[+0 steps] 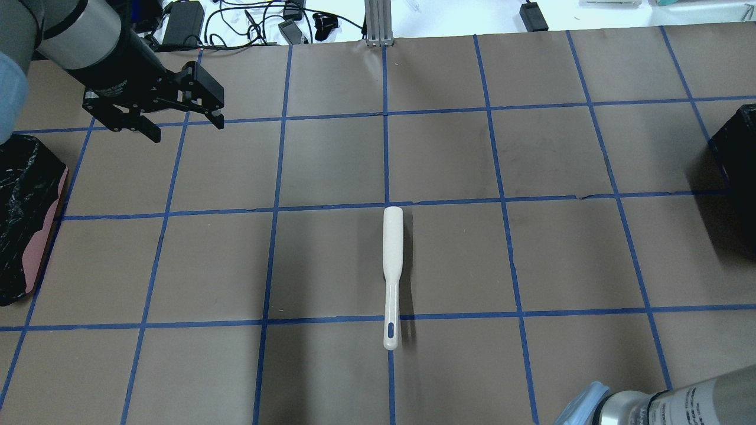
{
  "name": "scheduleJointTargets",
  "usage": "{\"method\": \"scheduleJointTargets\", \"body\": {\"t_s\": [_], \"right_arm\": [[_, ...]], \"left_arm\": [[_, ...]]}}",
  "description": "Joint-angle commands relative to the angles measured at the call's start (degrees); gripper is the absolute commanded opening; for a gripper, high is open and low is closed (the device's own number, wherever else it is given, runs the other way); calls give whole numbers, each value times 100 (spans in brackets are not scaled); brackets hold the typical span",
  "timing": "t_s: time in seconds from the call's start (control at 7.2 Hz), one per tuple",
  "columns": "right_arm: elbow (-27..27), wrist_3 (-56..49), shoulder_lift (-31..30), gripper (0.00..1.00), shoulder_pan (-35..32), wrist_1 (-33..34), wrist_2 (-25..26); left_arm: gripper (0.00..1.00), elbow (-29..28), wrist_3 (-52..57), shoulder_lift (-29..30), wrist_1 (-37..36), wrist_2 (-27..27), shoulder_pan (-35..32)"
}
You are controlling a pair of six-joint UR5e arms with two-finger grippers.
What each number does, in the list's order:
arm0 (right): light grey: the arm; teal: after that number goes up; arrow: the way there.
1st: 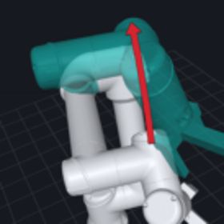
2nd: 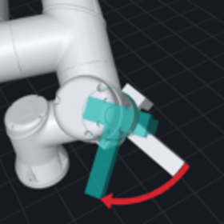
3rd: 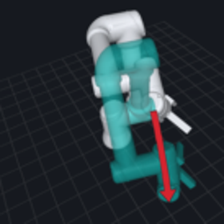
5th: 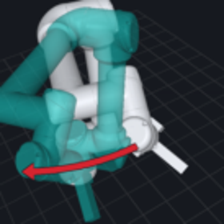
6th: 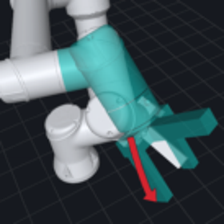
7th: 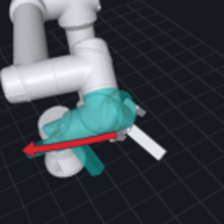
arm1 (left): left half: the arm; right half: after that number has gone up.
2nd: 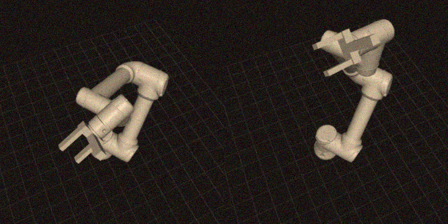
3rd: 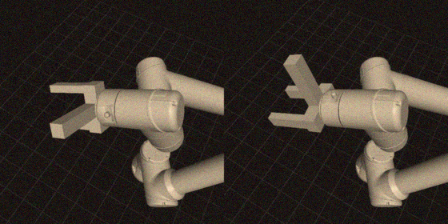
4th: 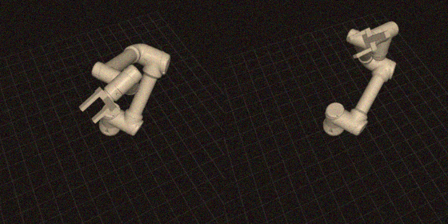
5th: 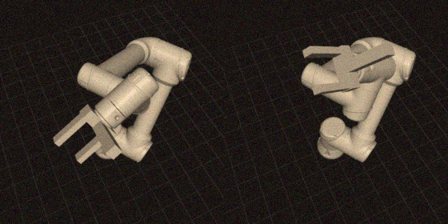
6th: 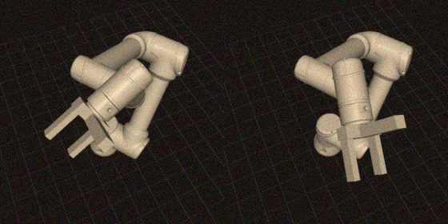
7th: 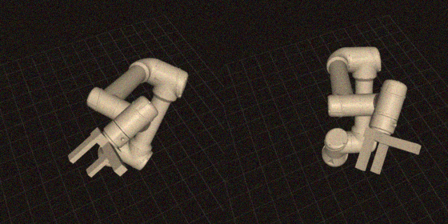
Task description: Sweep and dump trash in nearest bin
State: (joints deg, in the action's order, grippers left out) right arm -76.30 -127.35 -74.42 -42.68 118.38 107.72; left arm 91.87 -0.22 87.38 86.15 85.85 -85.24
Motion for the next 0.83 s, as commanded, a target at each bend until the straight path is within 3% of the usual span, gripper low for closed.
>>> {"method": "scheduleJointTargets", "body": {"t_s": [0.0, 0.14, 0.42, 0.69], "right_arm": [[-16, 1417, -38, 0, -930, -709, -276], [-51, 2198, -3, 0, -1300, -1016, -461], [-366, 4383, -20, 0, -1968, -1362, -1382], [-482, 5977, -2, 0, -2846, -1335, -1430]], "left_arm": [[100, 164, 453, -168, 192, 477, -1], [100, 147, 410, -168, 201, 503, -1], [100, 104, 374, -98, 201, 477, -71], [100, 112, 278, -54, 201, 494, -308]]}}
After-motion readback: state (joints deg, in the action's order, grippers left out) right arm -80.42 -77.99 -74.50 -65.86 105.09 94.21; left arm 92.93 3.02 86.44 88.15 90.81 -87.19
